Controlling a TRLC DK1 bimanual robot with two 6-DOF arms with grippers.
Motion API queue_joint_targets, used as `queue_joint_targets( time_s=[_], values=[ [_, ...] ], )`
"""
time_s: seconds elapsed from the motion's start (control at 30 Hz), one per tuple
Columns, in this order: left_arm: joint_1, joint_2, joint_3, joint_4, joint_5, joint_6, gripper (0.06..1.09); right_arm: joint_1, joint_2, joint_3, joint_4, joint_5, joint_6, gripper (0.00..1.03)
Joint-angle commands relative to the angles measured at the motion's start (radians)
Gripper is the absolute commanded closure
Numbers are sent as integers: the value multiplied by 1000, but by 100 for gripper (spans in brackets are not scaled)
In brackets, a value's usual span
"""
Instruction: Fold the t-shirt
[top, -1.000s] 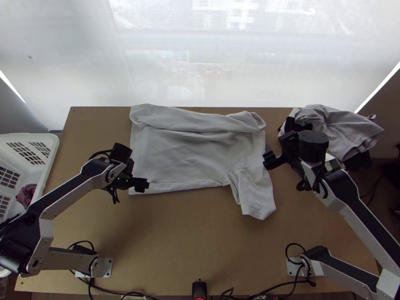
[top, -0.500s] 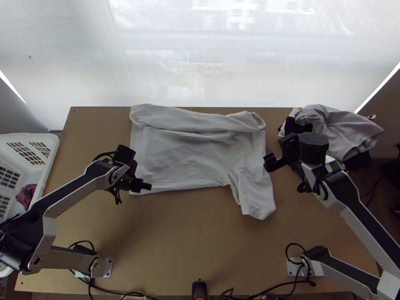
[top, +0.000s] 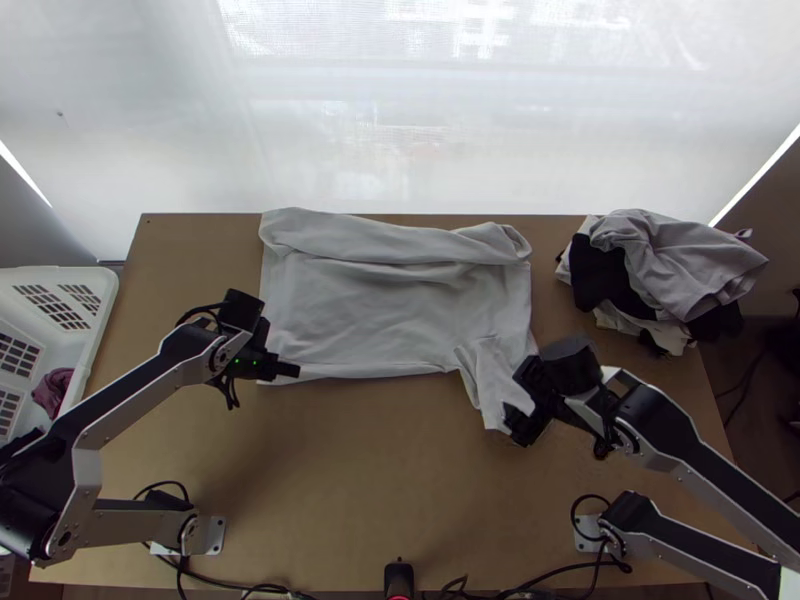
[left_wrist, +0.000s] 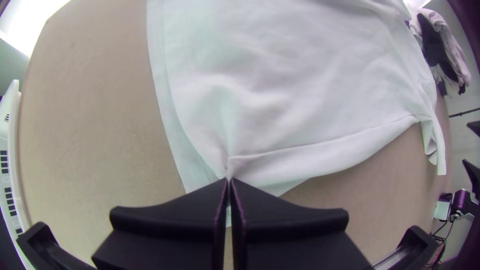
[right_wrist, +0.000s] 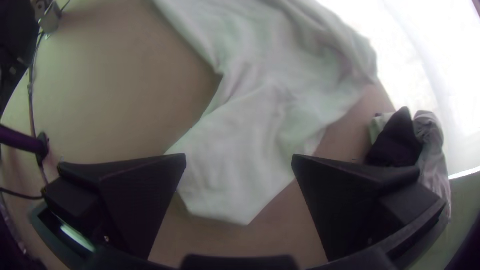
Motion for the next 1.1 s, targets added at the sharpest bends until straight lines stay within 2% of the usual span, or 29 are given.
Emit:
queue_joint_targets(
  time_s=[0.0, 0.27, 0.6, 0.67, 0.87, 0.97, 1.07],
  values=[
    [15, -20, -5, 0, -1, 1, 105, 124, -34, -134, -117, -49, 25, 5],
    [17, -23, -13, 0, -1, 3, 105, 132, -10, -176, -63, -74, 25, 7],
    [20, -20, -24, 1, -1, 3, 105, 83, 121, -167, 112, -71, -7, 9],
    [20, -23, -28, 1, -1, 3, 105, 71, 144, -164, 136, -71, -22, 22],
    [32, -42, -24, 1, -1, 11, 105, -17, 150, -166, 205, -71, -88, 76],
    [49, -60, -7, -6, 1, 18, 105, -46, 140, -155, 216, -71, -102, 100],
    [63, -80, 25, -23, 1, 29, 105, -97, 121, -121, 218, -71, -107, 100]
  ],
)
